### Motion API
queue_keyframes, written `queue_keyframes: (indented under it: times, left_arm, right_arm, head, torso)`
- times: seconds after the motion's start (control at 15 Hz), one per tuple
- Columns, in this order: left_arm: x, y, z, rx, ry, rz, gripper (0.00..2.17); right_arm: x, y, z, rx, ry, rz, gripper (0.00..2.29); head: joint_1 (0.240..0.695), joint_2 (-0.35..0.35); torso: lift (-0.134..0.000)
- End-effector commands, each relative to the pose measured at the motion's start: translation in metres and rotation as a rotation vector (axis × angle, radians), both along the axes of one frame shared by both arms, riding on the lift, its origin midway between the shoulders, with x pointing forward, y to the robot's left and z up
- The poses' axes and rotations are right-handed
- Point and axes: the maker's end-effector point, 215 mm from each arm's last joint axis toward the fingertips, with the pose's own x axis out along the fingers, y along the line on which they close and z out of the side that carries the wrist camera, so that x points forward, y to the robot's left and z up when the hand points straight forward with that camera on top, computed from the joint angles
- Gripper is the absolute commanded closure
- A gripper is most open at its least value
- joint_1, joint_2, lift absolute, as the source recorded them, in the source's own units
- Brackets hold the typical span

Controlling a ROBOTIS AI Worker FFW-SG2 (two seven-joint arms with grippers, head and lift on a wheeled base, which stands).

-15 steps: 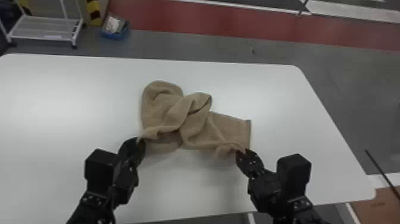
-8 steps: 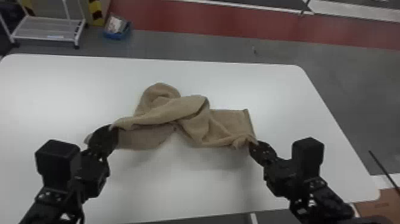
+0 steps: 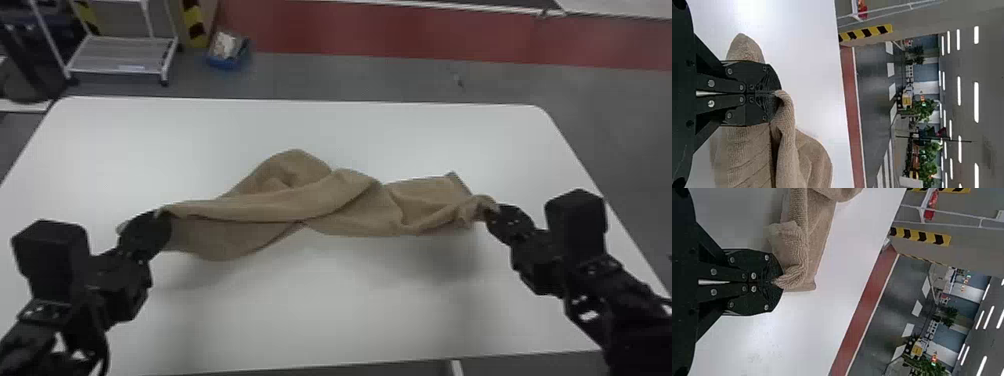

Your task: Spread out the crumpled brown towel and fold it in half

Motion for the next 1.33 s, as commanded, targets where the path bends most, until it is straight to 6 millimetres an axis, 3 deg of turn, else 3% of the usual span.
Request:
queue_keyframes:
  times: [0.0,0.13,0.47,0.6,0.67,0.87,1.0,1.13,1.27]
  left_arm:
    - [-0.004,0.024,0.007,-0.019,0.037,0.028,1.43]
    - [-0.005,0.038,0.026,-0.031,0.029,0.034,1.43]
    - [-0.024,0.071,0.045,-0.085,0.078,0.048,1.43]
    - [-0.021,0.064,0.039,-0.092,0.100,0.042,1.42]
    - [-0.017,0.055,0.029,-0.091,0.117,0.029,1.22]
    - [0.007,0.029,0.006,-0.078,0.162,-0.003,1.21]
    - [0.029,0.016,0.007,-0.067,0.154,-0.015,1.21]
    - [0.041,0.011,0.019,-0.065,0.124,-0.011,1.21]
    - [0.047,0.023,0.028,-0.076,0.122,0.014,1.21]
  right_arm:
    - [0.004,-0.009,0.007,-0.015,-0.004,-0.007,1.65]
    - [0.005,-0.016,0.014,-0.009,-0.016,-0.019,1.65]
    - [-0.004,-0.030,0.040,0.003,-0.053,-0.044,1.65]
    - [-0.008,-0.023,0.033,0.000,-0.030,-0.041,1.65]
    - [-0.010,-0.019,0.027,-0.007,-0.011,-0.040,1.65]
    - [-0.011,-0.010,0.007,-0.006,0.039,-0.040,1.65]
    - [-0.010,-0.003,0.002,0.009,0.056,-0.038,1.65]
    - [-0.011,-0.008,-0.001,0.021,0.067,-0.061,1.65]
    - [-0.009,-0.024,-0.003,0.048,0.075,-0.121,1.65]
  head:
    - [0.695,-0.092]
    - [0.695,-0.080]
    - [0.695,-0.055]
    - [0.695,-0.046]
    - [0.695,-0.041]
    - [0.695,-0.044]
    - [0.695,-0.060]
    - [0.695,-0.066]
    - [0.695,-0.075]
  torso:
    - [-0.125]
    - [-0.125]
    - [-0.125]
    - [-0.125]
    - [-0.125]
    - [-0.125]
    - [-0.125]
    - [-0.125]
    - [-0.125]
